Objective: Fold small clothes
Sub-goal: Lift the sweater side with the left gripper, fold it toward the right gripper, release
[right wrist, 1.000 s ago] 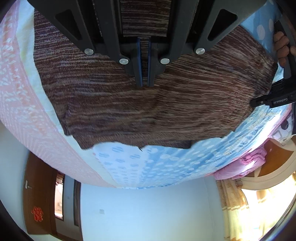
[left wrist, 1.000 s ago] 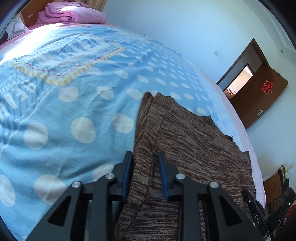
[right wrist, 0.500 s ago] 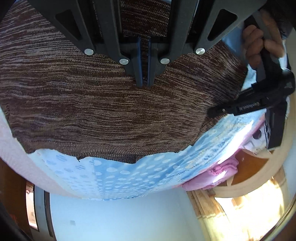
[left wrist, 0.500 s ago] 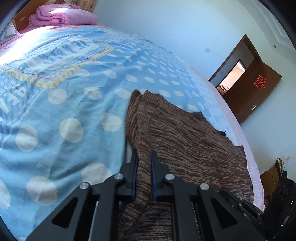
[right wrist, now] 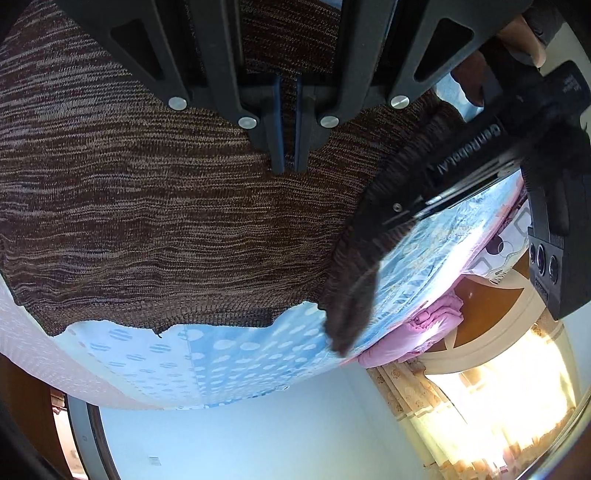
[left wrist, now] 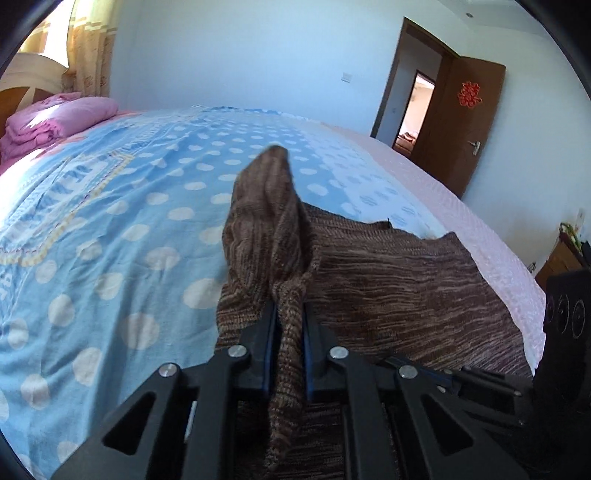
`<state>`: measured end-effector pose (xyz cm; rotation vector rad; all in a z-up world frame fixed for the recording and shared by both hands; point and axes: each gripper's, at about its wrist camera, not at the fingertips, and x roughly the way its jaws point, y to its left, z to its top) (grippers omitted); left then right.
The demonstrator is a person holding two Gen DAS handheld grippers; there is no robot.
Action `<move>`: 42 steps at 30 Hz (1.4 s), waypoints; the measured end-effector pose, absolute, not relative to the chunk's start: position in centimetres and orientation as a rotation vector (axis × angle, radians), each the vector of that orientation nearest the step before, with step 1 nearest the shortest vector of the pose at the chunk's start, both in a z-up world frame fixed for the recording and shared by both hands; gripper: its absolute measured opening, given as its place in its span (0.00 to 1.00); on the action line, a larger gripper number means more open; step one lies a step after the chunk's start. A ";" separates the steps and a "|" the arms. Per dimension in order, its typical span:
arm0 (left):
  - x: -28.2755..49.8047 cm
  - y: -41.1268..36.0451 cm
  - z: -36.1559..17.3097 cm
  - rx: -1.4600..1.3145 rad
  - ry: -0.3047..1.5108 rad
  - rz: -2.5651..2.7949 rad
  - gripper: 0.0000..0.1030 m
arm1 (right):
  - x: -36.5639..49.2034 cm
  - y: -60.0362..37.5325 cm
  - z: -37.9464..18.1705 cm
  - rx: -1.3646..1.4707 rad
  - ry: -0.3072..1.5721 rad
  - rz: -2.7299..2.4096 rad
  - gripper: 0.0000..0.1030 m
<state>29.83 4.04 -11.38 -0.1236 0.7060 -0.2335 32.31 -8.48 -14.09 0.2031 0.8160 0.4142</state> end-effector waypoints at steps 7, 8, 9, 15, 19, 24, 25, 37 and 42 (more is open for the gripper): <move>30.0 4.4 -11.7 -0.130 0.727 -0.247 0.13 | 32.6 -9.2 -14.2 0.259 0.830 0.435 0.05; 30.0 4.5 -11.7 -0.131 0.726 -0.247 0.13 | 32.7 -9.4 -14.2 0.278 0.842 0.444 0.05; 30.0 4.5 -11.7 -0.132 0.725 -0.248 0.13 | 33.1 -9.7 -14.0 0.312 0.859 0.456 0.05; 30.0 4.6 -11.9 -0.166 0.720 -0.262 0.15 | 36.6 -11.5 -11.5 0.601 0.805 0.553 0.72; 30.0 4.7 -12.0 -0.177 0.717 -0.268 0.15 | 39.5 -9.7 -11.3 0.602 0.825 0.617 0.72; 30.0 5.0 -12.1 -0.199 0.717 -0.279 0.15 | 42.8 -7.1 -13.0 0.551 0.918 0.583 0.48; 30.0 5.1 -12.1 -0.204 0.717 -0.281 0.15 | 43.2 -6.7 -13.3 0.540 0.929 0.580 0.29; 29.8 3.6 -11.2 -0.142 0.723 -0.280 0.15 | 41.3 -6.4 -11.0 0.316 0.841 0.498 0.11; 29.6 0.1 -9.8 -0.122 0.728 -0.322 0.14 | 40.3 -9.2 -8.0 0.188 0.788 0.461 0.06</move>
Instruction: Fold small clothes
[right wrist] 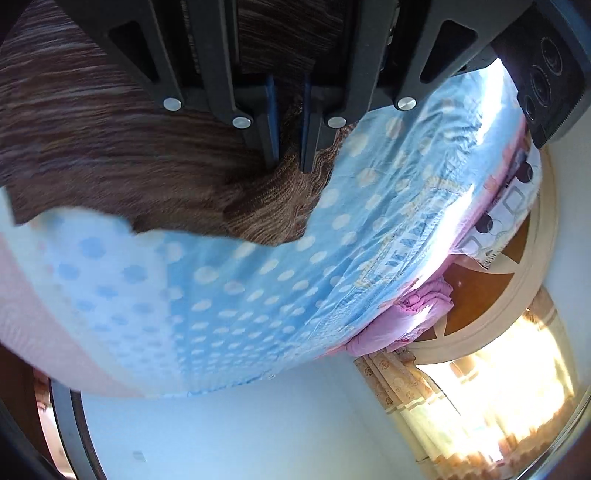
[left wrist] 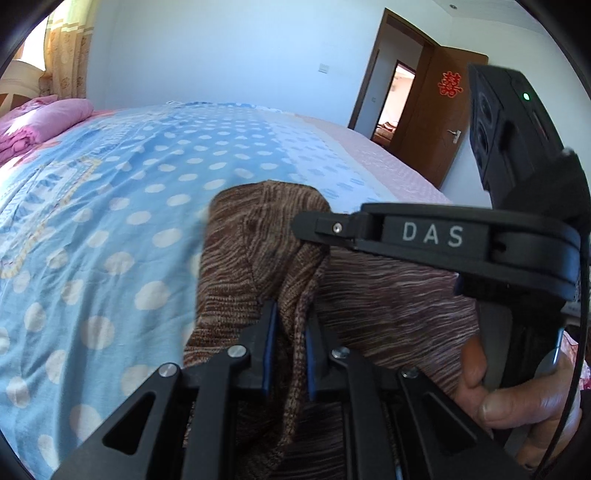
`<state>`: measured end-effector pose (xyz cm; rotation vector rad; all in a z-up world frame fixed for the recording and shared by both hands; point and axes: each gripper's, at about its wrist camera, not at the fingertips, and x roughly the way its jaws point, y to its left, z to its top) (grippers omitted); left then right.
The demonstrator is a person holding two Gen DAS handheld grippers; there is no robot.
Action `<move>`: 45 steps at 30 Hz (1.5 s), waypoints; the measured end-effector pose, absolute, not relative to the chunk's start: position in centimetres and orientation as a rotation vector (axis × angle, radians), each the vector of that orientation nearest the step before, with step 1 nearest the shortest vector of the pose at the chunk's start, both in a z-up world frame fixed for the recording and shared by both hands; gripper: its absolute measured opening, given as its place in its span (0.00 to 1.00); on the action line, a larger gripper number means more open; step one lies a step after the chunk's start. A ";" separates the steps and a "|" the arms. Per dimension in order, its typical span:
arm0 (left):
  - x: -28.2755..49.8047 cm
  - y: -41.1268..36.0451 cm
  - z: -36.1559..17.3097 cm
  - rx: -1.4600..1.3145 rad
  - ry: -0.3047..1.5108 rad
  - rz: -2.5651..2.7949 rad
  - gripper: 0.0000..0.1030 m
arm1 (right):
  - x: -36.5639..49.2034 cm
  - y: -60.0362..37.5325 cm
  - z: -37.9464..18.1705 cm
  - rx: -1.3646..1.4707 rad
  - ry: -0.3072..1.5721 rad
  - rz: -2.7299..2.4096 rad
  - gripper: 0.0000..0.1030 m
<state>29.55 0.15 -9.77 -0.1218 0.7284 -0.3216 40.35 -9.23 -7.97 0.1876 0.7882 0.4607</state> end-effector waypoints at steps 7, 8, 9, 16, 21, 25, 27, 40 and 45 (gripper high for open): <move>29.7 -7.5 -8.6 -0.098 0.741 -0.452 0.07 | 40.3 -18.1 -3.4 0.139 0.729 0.392 0.00; 29.6 -8.6 -8.6 -0.083 0.742 -0.454 0.07 | 40.3 -19.4 -3.3 0.172 0.739 0.398 0.00; 29.6 -9.3 -8.8 -0.078 0.744 -0.458 0.07 | 39.9 -20.7 -3.5 0.214 0.746 0.403 0.00; 26.9 -6.6 -9.4 -0.100 0.757 -0.468 0.07 | 37.3 -21.2 -8.5 0.448 0.836 0.534 0.35; 24.8 0.2 -8.5 -0.142 0.728 -0.368 0.12 | 36.4 -17.2 -11.1 0.539 0.863 0.642 0.55; 24.2 4.5 -8.8 -0.148 0.735 -0.288 0.13 | 36.7 -14.6 -12.9 0.622 0.920 0.686 0.55; 23.6 5.9 -9.0 -0.136 0.740 -0.287 0.13 | 36.1 -13.6 -13.4 0.629 0.951 0.697 0.55; 19.5 6.9 -9.3 0.060 0.629 -0.376 0.89 | 29.3 -7.9 -15.6 0.639 1.114 0.771 0.23; 18.4 5.6 -9.4 0.217 0.589 -0.405 0.92 | 30.0 -8.5 -15.2 0.700 1.104 0.771 0.04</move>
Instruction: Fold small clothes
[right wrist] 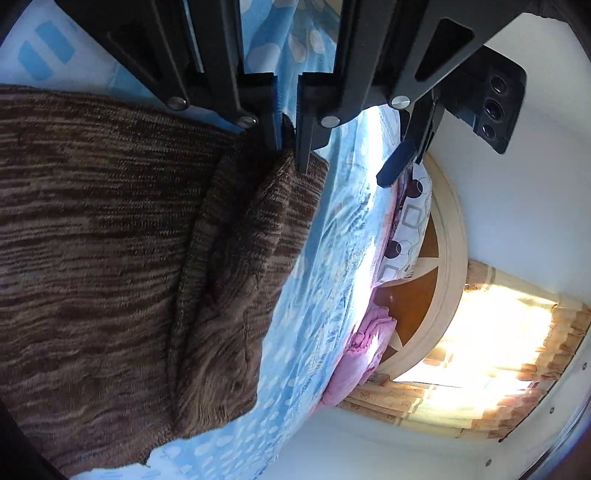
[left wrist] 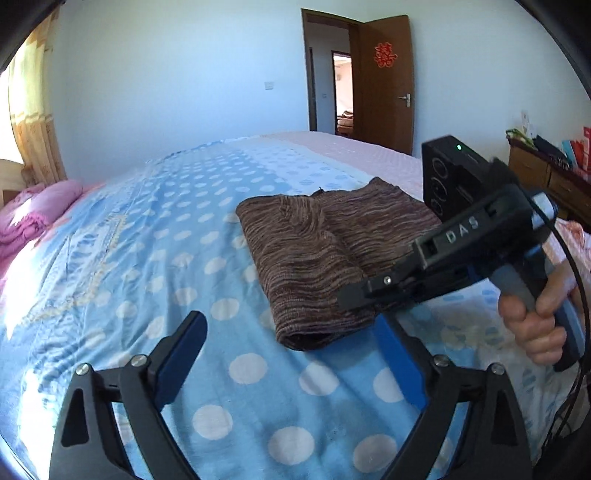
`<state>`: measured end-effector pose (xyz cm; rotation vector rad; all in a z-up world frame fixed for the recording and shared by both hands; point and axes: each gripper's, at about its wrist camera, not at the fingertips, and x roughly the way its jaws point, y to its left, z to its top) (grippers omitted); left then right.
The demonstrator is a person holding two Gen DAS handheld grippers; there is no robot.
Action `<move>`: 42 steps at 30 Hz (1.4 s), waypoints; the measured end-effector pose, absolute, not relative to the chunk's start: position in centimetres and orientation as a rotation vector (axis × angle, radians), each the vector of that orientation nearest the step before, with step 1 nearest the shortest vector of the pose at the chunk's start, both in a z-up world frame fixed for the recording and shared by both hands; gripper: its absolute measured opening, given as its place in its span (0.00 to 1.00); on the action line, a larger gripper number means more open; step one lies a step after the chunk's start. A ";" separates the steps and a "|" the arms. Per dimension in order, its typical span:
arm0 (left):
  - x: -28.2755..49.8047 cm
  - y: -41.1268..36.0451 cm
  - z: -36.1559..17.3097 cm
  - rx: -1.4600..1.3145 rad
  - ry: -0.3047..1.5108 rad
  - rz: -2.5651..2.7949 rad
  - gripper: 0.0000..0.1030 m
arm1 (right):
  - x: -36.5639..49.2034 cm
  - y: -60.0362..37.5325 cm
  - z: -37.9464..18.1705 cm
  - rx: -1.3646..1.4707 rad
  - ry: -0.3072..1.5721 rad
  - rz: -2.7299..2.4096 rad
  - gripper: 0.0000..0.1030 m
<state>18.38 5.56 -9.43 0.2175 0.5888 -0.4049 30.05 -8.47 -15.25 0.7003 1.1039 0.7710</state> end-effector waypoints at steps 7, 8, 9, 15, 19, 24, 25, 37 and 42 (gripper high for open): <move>19.0 3.3 -10.0 0.332 0.529 -0.420 0.93 | 31.1 -9.9 -12.9 0.802 1.060 0.834 0.04; 19.0 2.5 -10.1 0.373 0.506 -0.419 0.93 | 31.2 -10.1 -12.7 0.811 1.062 0.841 0.04; 19.0 1.7 -10.2 0.419 0.479 -0.412 0.93 | 31.3 -10.1 -12.4 0.821 1.065 0.850 0.04; 21.2 -2.1 -11.2 0.548 0.431 -0.425 0.81 | 31.1 -10.0 -11.2 0.802 1.059 0.885 0.04; 23.5 -2.9 -11.8 0.477 0.501 -0.447 0.36 | 31.3 -10.3 -10.6 0.719 1.052 0.858 0.06; 25.2 0.8 -10.4 0.210 0.533 -0.457 0.16 | 32.9 -14.8 -9.3 0.682 0.931 0.745 0.53; 25.7 1.9 -10.3 0.136 0.549 -0.465 0.15 | 33.6 -16.1 -9.5 0.720 0.902 0.707 0.60; 25.3 6.7 -9.7 -0.230 0.525 -0.573 0.14 | 41.4 -14.8 -14.3 0.821 0.994 0.587 0.60; 25.9 6.7 -10.0 -0.228 0.521 -0.584 0.14 | 43.9 -12.6 -14.3 0.736 0.996 0.581 0.21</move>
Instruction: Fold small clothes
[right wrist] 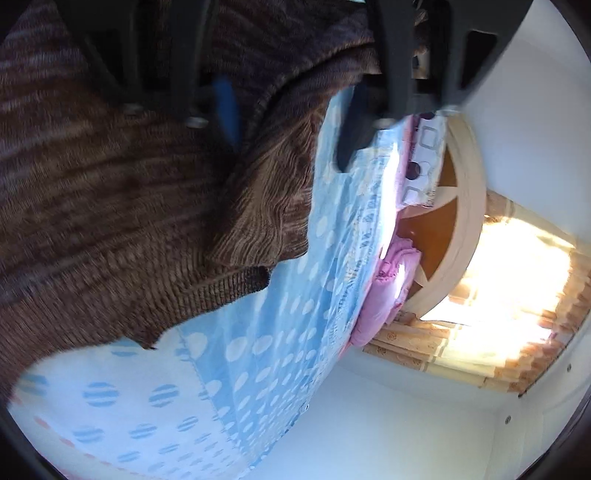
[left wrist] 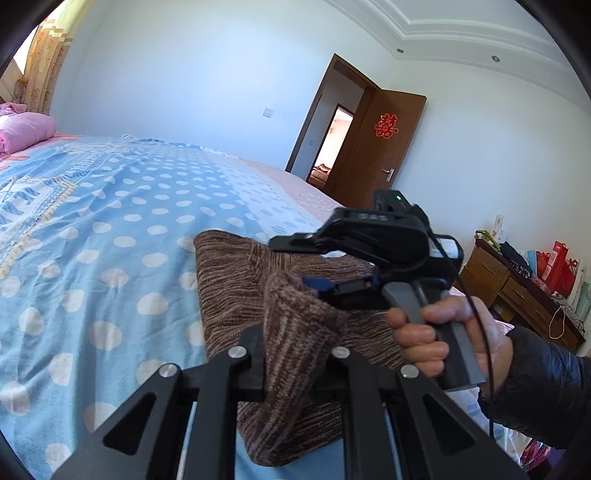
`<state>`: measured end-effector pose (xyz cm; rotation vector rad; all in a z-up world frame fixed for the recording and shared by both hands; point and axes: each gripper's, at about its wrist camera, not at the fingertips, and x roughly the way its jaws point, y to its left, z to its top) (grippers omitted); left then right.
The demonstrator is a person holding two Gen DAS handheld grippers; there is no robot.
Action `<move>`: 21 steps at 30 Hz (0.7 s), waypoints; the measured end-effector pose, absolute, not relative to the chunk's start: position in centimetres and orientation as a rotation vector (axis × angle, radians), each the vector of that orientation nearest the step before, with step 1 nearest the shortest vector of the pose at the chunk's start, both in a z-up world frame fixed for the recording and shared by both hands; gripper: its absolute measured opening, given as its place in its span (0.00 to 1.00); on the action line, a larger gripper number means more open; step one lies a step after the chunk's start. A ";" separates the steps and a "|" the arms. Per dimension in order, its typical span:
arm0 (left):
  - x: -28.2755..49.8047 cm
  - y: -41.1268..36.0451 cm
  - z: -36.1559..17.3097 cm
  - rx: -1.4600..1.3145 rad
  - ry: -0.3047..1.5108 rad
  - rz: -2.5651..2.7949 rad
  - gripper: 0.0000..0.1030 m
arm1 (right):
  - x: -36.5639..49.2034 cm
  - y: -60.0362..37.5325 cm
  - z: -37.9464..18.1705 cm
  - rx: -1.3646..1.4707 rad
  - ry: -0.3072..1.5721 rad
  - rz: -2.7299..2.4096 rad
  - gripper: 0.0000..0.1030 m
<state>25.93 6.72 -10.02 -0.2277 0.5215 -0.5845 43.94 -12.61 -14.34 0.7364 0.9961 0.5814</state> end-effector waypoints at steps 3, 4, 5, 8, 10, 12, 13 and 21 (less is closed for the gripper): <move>26.4 6.4 -10.2 -0.209 0.539 -0.569 0.14 | 44.5 -11.9 -14.3 0.642 0.996 0.531 0.09; 26.7 6.3 -10.3 -0.200 0.549 -0.555 0.14 | 44.5 -11.7 -14.1 0.612 0.990 0.526 0.08; 26.7 6.0 -10.2 -0.185 0.557 -0.533 0.16 | 44.3 -11.4 -13.6 0.575 0.979 0.522 0.08; 26.9 5.3 -10.1 -0.136 0.558 -0.494 0.19 | 43.8 -11.4 -11.7 0.519 0.926 0.529 0.07; 26.8 4.5 -9.5 -0.121 0.546 -0.499 0.17 | 43.4 -11.9 -10.2 0.498 0.890 0.534 0.07; 26.6 3.5 -8.5 -0.123 0.529 -0.531 0.13 | 42.9 -12.7 -8.9 0.465 0.865 0.538 0.07; 26.4 2.7 -7.8 -0.114 0.515 -0.548 0.13 | 42.7 -13.3 -8.3 0.454 0.856 0.536 0.07; 25.5 -6.3 -5.4 -0.070 0.478 -0.733 0.11 | 42.1 -21.1 -3.7 0.320 0.795 0.432 0.06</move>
